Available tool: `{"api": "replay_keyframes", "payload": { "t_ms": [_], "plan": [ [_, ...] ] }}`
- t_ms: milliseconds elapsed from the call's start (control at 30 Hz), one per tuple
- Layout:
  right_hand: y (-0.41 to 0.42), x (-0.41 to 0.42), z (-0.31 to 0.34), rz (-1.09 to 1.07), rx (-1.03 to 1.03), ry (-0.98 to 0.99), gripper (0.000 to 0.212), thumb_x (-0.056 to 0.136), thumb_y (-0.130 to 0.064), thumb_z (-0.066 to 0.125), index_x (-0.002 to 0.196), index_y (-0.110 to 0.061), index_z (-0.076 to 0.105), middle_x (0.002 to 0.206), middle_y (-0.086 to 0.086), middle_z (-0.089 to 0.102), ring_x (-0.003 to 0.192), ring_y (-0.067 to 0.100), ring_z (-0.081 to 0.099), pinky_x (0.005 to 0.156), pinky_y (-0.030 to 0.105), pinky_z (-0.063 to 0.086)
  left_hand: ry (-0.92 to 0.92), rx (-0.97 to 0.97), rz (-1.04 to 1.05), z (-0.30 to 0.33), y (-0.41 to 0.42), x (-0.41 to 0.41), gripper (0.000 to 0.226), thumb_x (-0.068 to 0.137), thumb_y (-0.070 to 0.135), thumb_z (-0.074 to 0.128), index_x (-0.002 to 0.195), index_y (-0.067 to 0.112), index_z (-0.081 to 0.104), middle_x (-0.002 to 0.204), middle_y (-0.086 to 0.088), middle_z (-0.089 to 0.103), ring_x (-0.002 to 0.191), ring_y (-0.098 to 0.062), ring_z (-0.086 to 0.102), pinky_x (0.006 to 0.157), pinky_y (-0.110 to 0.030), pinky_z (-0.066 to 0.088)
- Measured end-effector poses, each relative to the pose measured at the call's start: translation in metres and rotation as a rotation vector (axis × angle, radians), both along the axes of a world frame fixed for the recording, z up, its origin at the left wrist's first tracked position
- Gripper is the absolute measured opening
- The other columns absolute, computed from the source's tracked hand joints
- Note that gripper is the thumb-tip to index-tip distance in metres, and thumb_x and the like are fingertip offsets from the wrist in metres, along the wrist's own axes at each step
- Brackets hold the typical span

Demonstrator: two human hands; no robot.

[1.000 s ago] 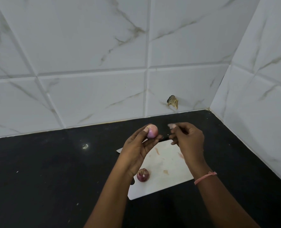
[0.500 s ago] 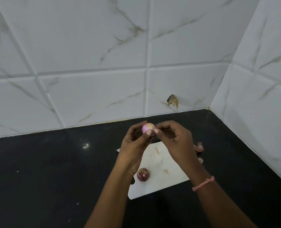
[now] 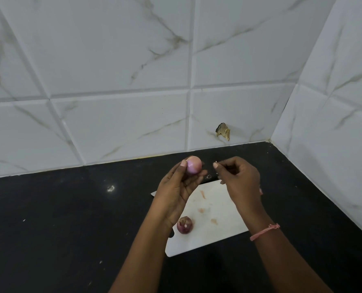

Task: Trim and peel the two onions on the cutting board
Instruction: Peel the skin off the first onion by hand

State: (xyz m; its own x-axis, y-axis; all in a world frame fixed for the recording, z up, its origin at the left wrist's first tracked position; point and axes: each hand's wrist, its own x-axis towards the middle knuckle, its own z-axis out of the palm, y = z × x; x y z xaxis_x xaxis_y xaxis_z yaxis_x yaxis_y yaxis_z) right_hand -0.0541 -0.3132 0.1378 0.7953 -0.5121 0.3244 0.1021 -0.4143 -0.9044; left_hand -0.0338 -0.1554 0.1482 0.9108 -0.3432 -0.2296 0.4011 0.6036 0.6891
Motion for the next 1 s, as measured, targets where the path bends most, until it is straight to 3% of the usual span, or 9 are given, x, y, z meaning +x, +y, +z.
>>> {"api": "replay_keyframes", "payload": {
  "t_ms": [67,167,233,367,467,567,733,867,1000],
  "plan": [
    [-0.008,0.001,-0.001,-0.03,0.019,0.03,0.006,0.084,-0.012,0.074,0.083,-0.016,0.07,0.074,-0.005,0.07,0.07,0.012,0.068,0.065,0.027,0.058,0.015,-0.001,0.004,0.0,-0.001,0.0,0.045,0.1,0.026,0.053,0.132,-0.005,0.055,0.116,-0.023,0.071,0.1,-0.028,0.073,0.082,-0.028,0.061],
    [-0.011,0.002,-0.001,0.006,-0.098,0.12,0.017,0.094,-0.015,0.063,0.108,-0.018,0.072,0.097,-0.008,0.071,0.086,0.009,0.068,0.084,0.031,0.058,0.032,0.01,0.018,-0.001,-0.003,0.0,0.047,0.099,0.031,0.053,0.127,-0.006,0.058,0.114,-0.024,0.072,0.094,-0.024,0.074,0.078,-0.025,0.061],
    [-0.005,-0.002,0.004,0.04,-0.114,0.049,0.019,0.094,-0.019,0.063,0.11,-0.018,0.072,0.099,-0.011,0.071,0.087,0.007,0.068,0.083,0.032,0.057,0.04,0.023,0.022,-0.001,-0.004,0.0,0.046,0.099,0.033,0.054,0.123,-0.005,0.06,0.112,-0.024,0.072,0.091,-0.023,0.074,0.077,-0.025,0.061],
    [0.012,-0.01,0.012,0.209,-0.076,-0.126,0.018,0.083,-0.019,0.076,0.1,-0.017,0.069,0.094,-0.009,0.07,0.09,0.009,0.067,0.076,0.022,0.056,0.027,0.04,0.012,-0.001,-0.005,-0.001,0.045,0.098,0.035,0.053,0.117,-0.004,0.064,0.102,-0.02,0.074,0.089,-0.022,0.074,0.077,-0.025,0.061],
    [0.021,-0.009,0.017,0.438,-0.004,-0.031,0.033,0.086,-0.033,0.068,0.117,-0.027,0.063,0.111,-0.014,0.067,0.104,0.004,0.064,0.084,0.018,0.052,0.003,0.053,-0.02,0.001,-0.004,-0.002,0.05,0.101,0.039,0.047,0.12,-0.004,0.064,0.111,-0.022,0.073,0.104,-0.027,0.072,0.083,-0.027,0.061],
    [0.027,-0.008,0.015,0.562,-0.024,0.058,0.03,0.094,-0.034,0.054,0.124,-0.036,0.051,0.116,-0.023,0.06,0.11,-0.007,0.057,0.085,0.009,0.045,-0.011,0.064,-0.037,0.002,-0.004,-0.004,0.054,0.099,0.041,0.048,0.121,-0.005,0.063,0.114,-0.024,0.071,0.11,-0.03,0.07,0.087,-0.029,0.06],
    [0.037,-0.009,0.008,0.593,0.004,0.077,0.018,0.103,-0.027,0.041,0.117,-0.037,0.041,0.11,-0.018,0.054,0.104,-0.005,0.056,0.083,0.01,0.046,-0.058,0.071,-0.052,0.001,-0.008,-0.006,0.056,0.089,0.04,0.057,0.121,-0.005,0.064,0.12,-0.027,0.068,0.113,-0.031,0.068,0.09,-0.031,0.059],
    [0.046,-0.006,0.003,0.496,0.016,-0.033,0.014,0.104,-0.023,0.039,0.112,-0.029,0.049,0.097,-0.013,0.059,0.096,0.004,0.06,0.079,0.013,0.048,-0.079,0.054,-0.041,-0.005,-0.012,-0.005,0.056,0.095,0.037,0.053,0.127,-0.008,0.057,0.125,-0.031,0.063,0.118,-0.034,0.065,0.095,-0.033,0.057],
    [0.051,-0.002,0.003,0.364,0.061,-0.061,0.018,0.105,-0.017,0.037,0.102,-0.02,0.055,0.086,-0.01,0.06,0.083,-0.002,0.06,0.071,0.009,0.045,-0.123,0.119,-0.043,-0.008,-0.016,-0.006,0.057,0.088,0.039,0.058,0.127,-0.003,0.057,0.125,-0.03,0.062,0.117,-0.032,0.066,0.095,-0.034,0.057]
  ]
}}
